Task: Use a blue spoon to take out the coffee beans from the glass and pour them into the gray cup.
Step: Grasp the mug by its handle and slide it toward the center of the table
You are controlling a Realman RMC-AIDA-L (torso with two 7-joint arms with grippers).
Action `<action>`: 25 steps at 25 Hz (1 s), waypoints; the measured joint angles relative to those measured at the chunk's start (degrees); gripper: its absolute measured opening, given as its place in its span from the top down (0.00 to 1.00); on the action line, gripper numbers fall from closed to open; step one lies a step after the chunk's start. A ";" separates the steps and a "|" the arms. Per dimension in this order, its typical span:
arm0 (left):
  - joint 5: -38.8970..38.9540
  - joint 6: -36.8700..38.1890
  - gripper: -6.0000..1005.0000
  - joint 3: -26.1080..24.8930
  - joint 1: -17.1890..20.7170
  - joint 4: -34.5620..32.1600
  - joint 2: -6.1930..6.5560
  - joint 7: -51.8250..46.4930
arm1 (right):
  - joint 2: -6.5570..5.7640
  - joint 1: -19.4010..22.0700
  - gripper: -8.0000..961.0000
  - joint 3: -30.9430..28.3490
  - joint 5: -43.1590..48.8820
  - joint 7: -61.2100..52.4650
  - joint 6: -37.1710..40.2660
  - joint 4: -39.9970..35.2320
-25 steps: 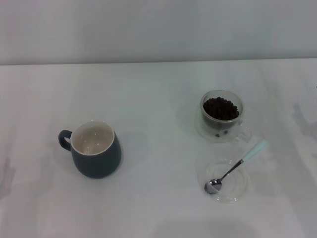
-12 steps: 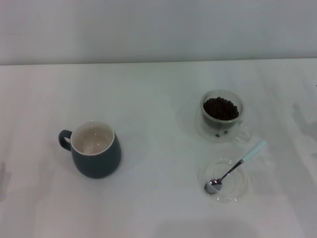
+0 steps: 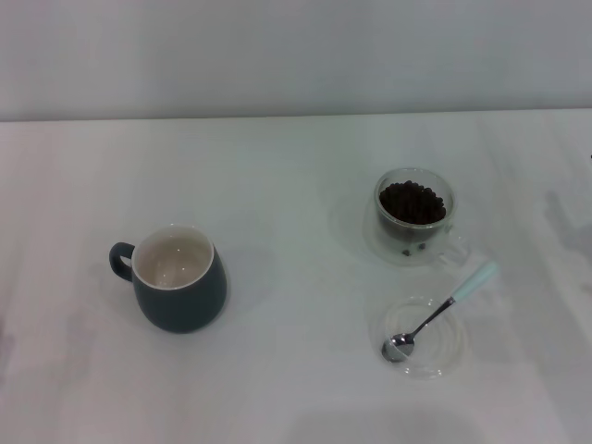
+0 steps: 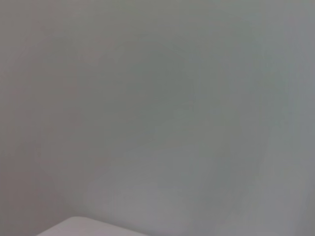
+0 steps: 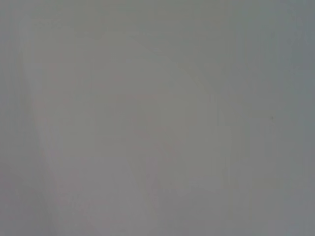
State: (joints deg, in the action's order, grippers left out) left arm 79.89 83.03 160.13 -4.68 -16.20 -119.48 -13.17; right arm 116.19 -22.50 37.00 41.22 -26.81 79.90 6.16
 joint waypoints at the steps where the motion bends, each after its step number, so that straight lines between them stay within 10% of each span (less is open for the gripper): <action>1: -0.01 0.17 0.12 0.25 0.25 0.01 0.01 0.00 | 0.00 0.00 0.10 0.00 0.00 0.00 0.00 0.00; 15: -7.61 3.30 0.13 2.85 3.81 5.51 0.30 -0.12 | -0.18 0.27 0.10 0.11 0.06 0.00 0.07 0.08; 25: -14.35 1.41 0.13 2.82 -2.52 13.59 0.47 -0.12 | -0.13 -0.06 0.10 0.35 0.80 0.00 -0.07 0.06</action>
State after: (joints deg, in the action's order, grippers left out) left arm 65.54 84.44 162.95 -7.20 -2.61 -119.01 -13.29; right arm 116.05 -22.56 37.35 42.02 -26.80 79.83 6.21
